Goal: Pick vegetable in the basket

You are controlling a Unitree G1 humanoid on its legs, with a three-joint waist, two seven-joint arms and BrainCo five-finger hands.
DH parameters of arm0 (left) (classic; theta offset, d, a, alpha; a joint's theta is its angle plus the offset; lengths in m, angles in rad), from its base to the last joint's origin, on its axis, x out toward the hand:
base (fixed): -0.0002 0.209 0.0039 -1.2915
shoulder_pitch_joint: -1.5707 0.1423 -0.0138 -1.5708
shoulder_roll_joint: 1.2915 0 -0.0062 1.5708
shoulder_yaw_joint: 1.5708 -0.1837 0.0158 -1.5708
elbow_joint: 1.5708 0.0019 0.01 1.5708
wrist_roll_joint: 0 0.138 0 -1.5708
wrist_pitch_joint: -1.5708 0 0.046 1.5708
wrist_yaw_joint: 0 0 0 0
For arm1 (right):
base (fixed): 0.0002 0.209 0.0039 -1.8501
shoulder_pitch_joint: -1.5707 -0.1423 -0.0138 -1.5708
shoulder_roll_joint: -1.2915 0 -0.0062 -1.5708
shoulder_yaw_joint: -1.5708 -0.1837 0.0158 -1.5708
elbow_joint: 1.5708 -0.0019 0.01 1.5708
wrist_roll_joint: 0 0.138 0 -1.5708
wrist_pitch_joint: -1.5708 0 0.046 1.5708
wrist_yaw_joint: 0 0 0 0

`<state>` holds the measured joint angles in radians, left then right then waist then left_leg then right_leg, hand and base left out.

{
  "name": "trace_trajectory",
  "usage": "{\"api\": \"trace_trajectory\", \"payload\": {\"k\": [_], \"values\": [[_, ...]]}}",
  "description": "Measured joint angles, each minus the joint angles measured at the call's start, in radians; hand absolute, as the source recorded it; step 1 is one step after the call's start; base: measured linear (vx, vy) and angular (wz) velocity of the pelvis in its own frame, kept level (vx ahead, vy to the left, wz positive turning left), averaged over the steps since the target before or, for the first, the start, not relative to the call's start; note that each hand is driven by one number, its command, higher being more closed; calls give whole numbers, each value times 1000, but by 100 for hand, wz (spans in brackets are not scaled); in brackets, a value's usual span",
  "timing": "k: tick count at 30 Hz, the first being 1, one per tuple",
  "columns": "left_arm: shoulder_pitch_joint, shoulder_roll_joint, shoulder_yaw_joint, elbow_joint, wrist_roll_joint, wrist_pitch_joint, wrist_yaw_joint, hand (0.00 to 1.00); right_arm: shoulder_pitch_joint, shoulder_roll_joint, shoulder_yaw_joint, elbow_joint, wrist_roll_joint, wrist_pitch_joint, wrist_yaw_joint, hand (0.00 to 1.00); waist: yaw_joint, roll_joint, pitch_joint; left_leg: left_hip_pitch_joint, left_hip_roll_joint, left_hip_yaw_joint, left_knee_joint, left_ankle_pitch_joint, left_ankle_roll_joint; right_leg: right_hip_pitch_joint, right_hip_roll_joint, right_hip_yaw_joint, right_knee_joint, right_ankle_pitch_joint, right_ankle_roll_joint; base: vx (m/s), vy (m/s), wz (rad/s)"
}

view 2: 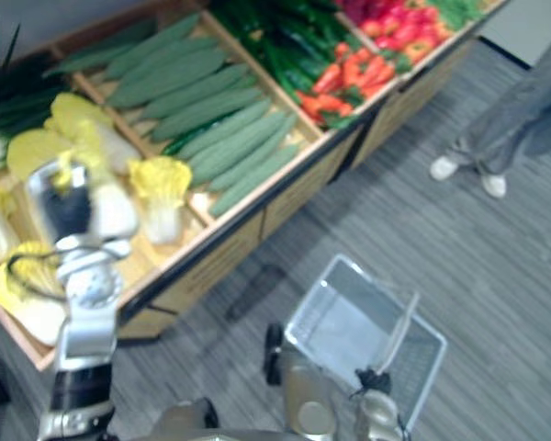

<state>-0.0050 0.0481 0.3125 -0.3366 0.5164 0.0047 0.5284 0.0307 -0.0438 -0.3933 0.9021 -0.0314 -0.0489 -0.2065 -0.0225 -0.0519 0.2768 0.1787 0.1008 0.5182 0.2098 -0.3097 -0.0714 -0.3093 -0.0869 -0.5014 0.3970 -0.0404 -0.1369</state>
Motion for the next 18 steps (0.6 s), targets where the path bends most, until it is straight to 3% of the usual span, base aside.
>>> {"api": "trace_trajectory", "payload": {"k": [1,2,3,4,5,6,7,8,9,10,12,13,15,18], "values": [[30,-7,21,-21,0,-1,7,100,-4,-6,12,0,-15,-3,0,100,8,10,-10,0,8,25,-13,-4,10,0,35,-2,-57,40,20,-218,-17,-200],[76,-15,23,-49,3,-7,7,100,-23,-17,14,10,-51,-4,-1,100,32,76,-50,-3,59,107,-59,-30,1,-4,68,-74,-71,-6,34,-185,-70,-172],[105,-19,-8,-65,9,-20,-11,100,-32,-29,29,10,-79,-6,-2,100,21,68,-59,-1,45,160,-59,-25,-1,6,-35,-162,153,-163,33,-142,-93,-147],[127,-27,-29,-77,9,-25,-21,100,-39,-37,46,11,-82,2,-2,100,13,63,-64,10,32,178,-62,-21,-8,29,-74,-168,206,-210,69,-31,-112,-117],[158,-53,-65,-97,9,-45,-34,100,-43,-39,62,11,-86,18,-1,100,16,52,-71,28,8,223,-62,-15,-19,78,-89,-127,155,-287,140,18,-116,-100],[162,-63,-85,-92,9,-56,-38,100,-48,-39,78,4,-86,23,-1,100,17,50,-71,31,-6,244,-59,-10,-18,83,-56,-99,105,-282,79,30,-115,-130],[165,-95,-122,-61,7,-64,-63,100,-42,-48,109,-5,-88,29,6,100,13,84,-82,29,24,266,-43,-1,-11,105,11,-60,15,-230,75,49,-103,-119],[166,-97,-153,-49,7,-75,-76,100,-31,-39,144,-25,-89,32,13,100,8,81,-81,21,55,271,25,5,-3,132,54,-24,-50,-199,64,96,-175,-162],[168,-84,-198,-12,-2,-99,-107,100,1,-22,188,-83,-98,34,19,100,8,65,-79,-12,135,262,228,-1,5,182,105,47,-130,-169,51,104,-184,-143],[168,-80,-215,10,-3,-105,-119,100,16,-22,207,-105,-113,36,20,100,8,62,-79,-25,173,255,320,-3,10,203,125,79,-155,-158,45,90,-182,-163],[188,-75,-281,89,-26,-113,-151,100,49,-30,245,-155,-122,37,21,100,2,60,-79,-128,268,163,606,4,93,259,171,167,-213,-146,51,87,-101,-130],[191,-76,-300,103,-34,-113,-159,100,56,-33,252,-169,-122,37,21,100,1,59,-79,-165,277,125,659,2,102,269,182,196,-226,-141,53,118,-42,-121],[235,-76,-353,159,-42,-117,-191,100,65,-35,256,-237,-121,38,22,100,6,53,-78,-306,213,-91,671,-19,56,303,196,293,-263,-122,70,120,21,-137],[260,-77,-400,216,-43,-118,-222,100,98,-45,280,-336,-121,38,24,100,13,52,-78,-377,128,-164,484,-30,36,351,192,382,-303,-109,78,195,98,-98]]}}
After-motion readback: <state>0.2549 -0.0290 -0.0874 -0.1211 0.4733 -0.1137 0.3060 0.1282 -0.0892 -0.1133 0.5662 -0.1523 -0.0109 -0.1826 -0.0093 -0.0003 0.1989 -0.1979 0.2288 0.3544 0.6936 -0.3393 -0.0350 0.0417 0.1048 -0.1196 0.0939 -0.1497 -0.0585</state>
